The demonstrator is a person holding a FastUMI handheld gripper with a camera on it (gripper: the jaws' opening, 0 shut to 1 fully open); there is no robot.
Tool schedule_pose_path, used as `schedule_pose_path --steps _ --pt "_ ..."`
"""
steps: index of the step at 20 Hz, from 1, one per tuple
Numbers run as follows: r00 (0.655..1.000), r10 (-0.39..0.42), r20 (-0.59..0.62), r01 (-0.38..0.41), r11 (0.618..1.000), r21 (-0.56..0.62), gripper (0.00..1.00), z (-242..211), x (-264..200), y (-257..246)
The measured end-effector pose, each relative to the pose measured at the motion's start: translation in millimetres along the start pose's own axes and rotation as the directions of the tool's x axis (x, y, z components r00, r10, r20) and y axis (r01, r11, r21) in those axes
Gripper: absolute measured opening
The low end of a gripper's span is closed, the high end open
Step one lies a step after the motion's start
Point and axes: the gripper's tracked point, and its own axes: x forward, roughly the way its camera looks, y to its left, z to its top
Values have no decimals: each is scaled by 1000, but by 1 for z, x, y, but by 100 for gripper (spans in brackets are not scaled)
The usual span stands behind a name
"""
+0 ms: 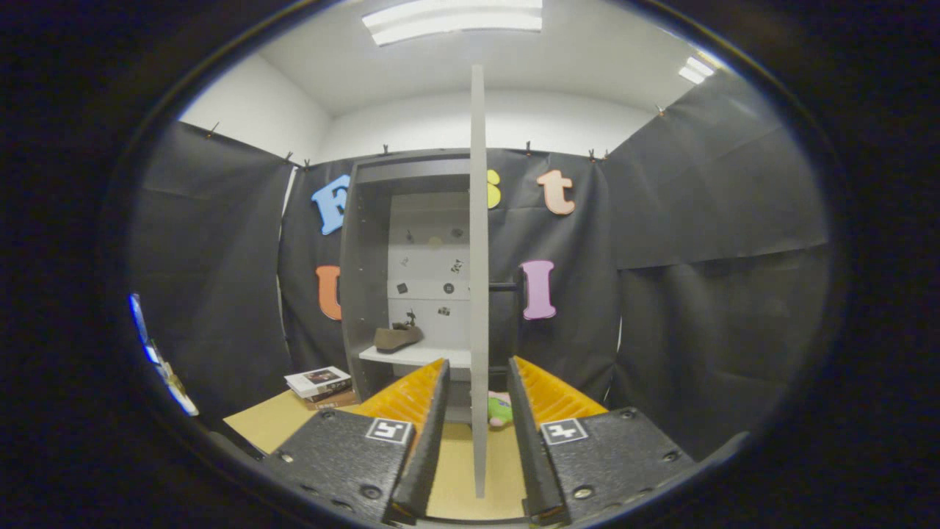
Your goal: Open the shoe cabinet door, grab the shoes and put them into the shoe cabinet, then close the shoe cabinet door.
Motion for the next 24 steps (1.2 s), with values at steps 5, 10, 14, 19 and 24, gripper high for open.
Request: schedule_pose_path --steps 5,10,14,19,24 --pt "999 -17 34 18 999 -43 100 -14 3 -3" --pt "996 75 -42 -76 997 -18 100 -42 -4 21" --pt "997 60 -38 -60 998 -11 100 -52 4 24" --pt "997 66 29 -67 998 10 100 -63 27 40" --pt "996 89 -28 -91 992 -91 100 -90 35 39"
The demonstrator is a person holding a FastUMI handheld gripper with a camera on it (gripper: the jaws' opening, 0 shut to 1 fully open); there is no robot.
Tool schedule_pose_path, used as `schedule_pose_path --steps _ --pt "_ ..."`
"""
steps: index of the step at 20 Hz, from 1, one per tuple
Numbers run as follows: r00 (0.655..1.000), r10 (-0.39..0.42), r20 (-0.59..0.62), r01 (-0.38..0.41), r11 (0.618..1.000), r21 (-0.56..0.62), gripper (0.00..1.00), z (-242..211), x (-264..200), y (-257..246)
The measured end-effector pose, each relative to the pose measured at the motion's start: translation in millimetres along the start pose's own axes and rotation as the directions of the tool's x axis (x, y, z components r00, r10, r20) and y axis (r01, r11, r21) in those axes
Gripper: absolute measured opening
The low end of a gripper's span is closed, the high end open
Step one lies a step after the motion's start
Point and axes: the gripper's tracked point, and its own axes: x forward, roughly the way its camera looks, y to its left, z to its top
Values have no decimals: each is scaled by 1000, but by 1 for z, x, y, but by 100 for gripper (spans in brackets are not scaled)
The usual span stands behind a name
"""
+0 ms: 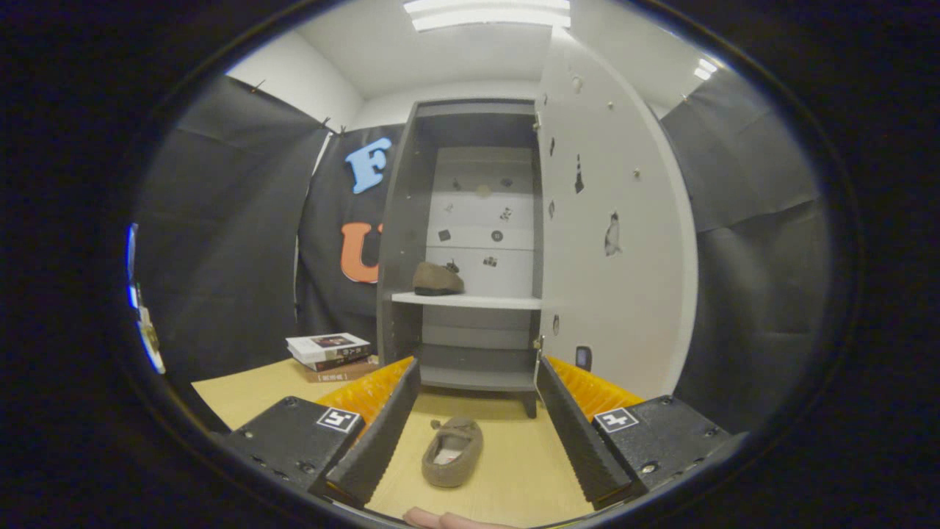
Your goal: Open the shoe cabinet door, grab the shoes and put them into the shoe cabinet, then close the shoe cabinet door.
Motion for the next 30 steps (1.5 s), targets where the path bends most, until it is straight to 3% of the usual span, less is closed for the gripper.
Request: schedule_pose_path --steps 12,21,23,26,30 --pt "988 30 -149 -25 999 35 100 -59 22 23" --pt "943 31 -332 -10 998 65 99 -100 9 33" --pt "935 36 -353 -14 998 65 90 -104 10 34" --pt "926 -19 -376 42 998 53 77 -109 14 26" --pt "869 -21 -495 66 995 74 51 -122 0 30"
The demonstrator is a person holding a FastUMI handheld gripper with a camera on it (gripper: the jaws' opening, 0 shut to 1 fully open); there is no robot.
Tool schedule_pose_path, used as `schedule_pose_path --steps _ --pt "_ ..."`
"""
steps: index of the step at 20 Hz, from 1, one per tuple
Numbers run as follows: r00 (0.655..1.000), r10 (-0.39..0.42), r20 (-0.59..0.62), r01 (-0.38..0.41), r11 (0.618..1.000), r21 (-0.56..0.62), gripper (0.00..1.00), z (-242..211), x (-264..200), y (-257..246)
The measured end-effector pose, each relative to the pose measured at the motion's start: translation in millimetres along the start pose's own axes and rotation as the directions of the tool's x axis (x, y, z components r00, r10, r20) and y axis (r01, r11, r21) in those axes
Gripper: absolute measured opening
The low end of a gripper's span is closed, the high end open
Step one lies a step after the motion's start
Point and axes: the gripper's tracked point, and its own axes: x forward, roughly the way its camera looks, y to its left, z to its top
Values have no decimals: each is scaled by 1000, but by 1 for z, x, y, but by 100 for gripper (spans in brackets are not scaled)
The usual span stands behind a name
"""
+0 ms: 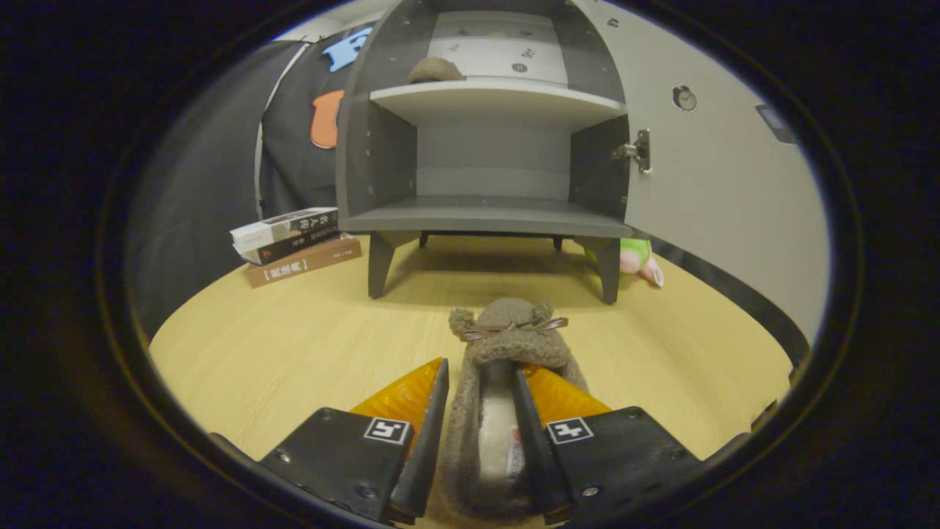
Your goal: Open the shoe cabinet door, grab the shoes and put them into the shoe cabinet, then close the shoe cabinet door.
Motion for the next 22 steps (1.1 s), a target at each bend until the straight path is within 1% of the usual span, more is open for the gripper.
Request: schedule_pose_path --steps 2,3,5,8,12,15,18,22 --pt "996 51 -72 -47 997 53 34 -7 -4 11" --pt "996 57 -67 -52 995 80 21 -4 -6 11" --pt "996 70 -50 -66 995 77 13 -1 -2 12" --pt "995 94 -31 -91 993 82 12 0 -3 12" --pt "997 74 17 -74 997 24 12 5 -16 -4" --pt "994 91 61 -90 996 -19 11 17 -35 -3" --pt "986 108 130 -100 993 -67 11 37 -64 -6" --pt "962 137 237 -118 988 -95 11 85 -123 -6"
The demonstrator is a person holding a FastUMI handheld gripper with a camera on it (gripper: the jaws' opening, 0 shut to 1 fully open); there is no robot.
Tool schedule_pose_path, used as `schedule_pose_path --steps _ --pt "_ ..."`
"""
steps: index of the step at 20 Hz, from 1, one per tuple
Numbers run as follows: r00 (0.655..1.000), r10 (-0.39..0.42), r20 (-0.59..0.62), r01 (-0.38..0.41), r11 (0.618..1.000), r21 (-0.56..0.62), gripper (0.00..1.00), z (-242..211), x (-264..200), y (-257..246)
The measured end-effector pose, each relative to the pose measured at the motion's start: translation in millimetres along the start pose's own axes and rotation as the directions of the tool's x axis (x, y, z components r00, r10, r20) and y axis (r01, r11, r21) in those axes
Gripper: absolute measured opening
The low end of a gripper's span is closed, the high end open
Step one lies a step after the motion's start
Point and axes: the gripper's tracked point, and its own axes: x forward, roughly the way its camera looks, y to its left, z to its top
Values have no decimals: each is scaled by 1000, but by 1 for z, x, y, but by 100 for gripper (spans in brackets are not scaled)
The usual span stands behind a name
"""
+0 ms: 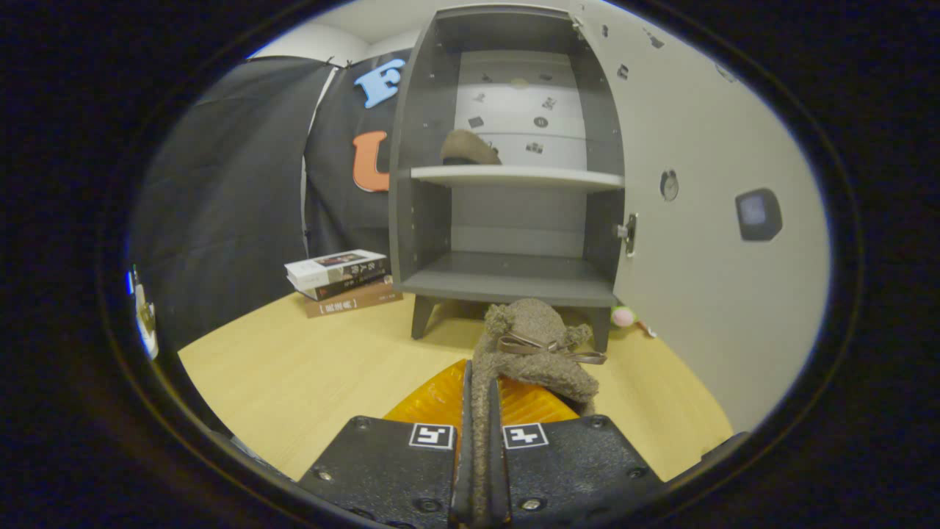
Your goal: Open the shoe cabinet door, grab the shoes and put them into the shoe cabinet, then close the shoe cabinet door.
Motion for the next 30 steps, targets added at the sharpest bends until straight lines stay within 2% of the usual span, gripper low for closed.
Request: schedule_pose_path --steps 6,10,16,20,30 --pt "995 12 104 -10 1000 -19 11 76 -49 -6" --pt "977 18 214 -1 997 -82 11 143 -77 -5" --pt "953 35 300 -28 999 -26 11 233 -111 -13" --pt "933 -6 360 1 1000 13 11 299 -119 -30" --pt "942 -91 323 75 995 61 11 408 -82 -49"
